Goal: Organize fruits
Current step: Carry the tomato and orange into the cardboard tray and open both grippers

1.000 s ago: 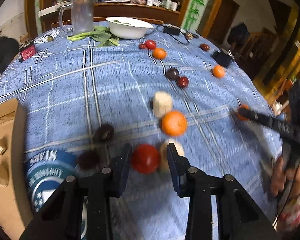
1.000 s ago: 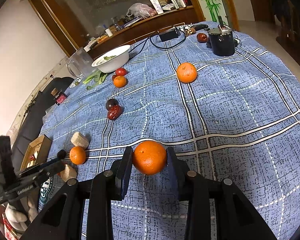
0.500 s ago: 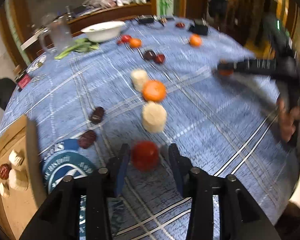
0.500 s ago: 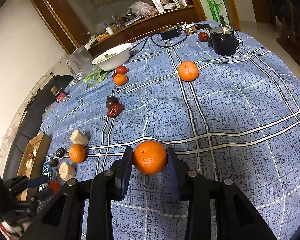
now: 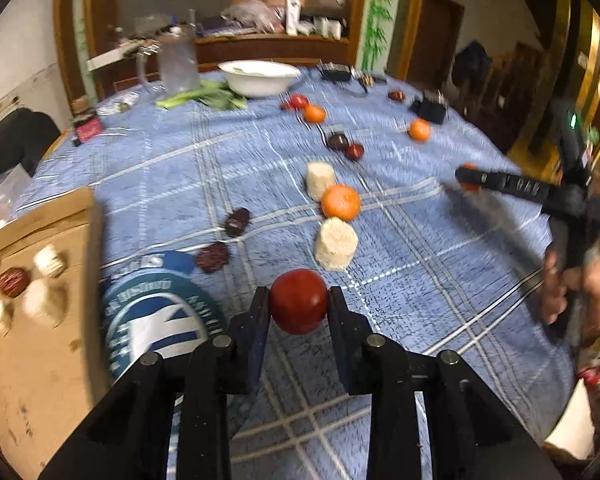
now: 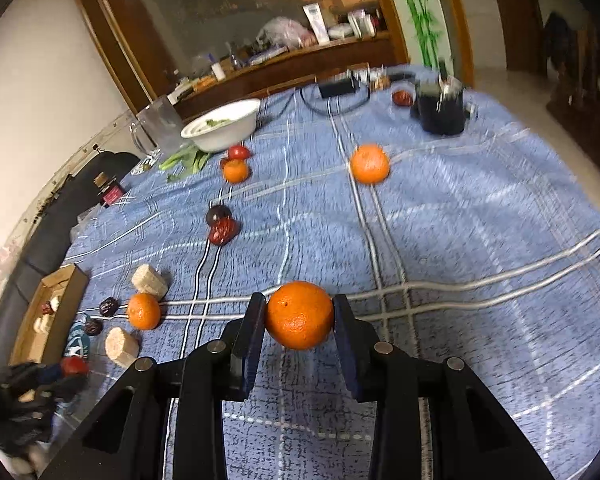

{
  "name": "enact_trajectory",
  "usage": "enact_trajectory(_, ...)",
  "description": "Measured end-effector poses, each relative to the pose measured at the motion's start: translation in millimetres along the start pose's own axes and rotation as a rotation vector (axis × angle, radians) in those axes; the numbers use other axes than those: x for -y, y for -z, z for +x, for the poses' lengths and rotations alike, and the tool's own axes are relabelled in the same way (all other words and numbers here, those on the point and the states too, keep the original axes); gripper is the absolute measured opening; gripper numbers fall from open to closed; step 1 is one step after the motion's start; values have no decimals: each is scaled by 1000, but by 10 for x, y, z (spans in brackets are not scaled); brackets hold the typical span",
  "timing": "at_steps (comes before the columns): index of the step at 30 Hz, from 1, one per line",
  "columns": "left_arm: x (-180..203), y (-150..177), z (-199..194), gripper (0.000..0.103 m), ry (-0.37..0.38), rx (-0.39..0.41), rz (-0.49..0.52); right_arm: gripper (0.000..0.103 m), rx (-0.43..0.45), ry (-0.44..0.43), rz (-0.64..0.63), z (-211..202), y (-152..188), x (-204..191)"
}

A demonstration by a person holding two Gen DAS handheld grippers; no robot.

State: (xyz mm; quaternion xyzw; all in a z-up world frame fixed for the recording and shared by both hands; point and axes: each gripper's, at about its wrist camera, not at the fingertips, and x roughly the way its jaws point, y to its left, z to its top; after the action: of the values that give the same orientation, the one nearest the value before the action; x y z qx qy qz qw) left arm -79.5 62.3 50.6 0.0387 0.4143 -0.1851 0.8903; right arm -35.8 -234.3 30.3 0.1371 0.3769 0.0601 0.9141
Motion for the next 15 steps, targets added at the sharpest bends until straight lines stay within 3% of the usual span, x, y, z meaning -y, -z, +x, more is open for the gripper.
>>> enact_trajectory(6, -534, 86, -584, 28, -19, 80, -114, 36, 7, -77, -11, -283, 75, -429)
enact_trajectory(10, -1033, 168, -927, 28, -141, 109, -184, 36, 15, -167, -88, -435, -36, -1017)
enact_trajectory(15, -1738, 274, -1082, 28, -265, 72, -301, 36, -37, -329, -180, -381, -120, -1946)
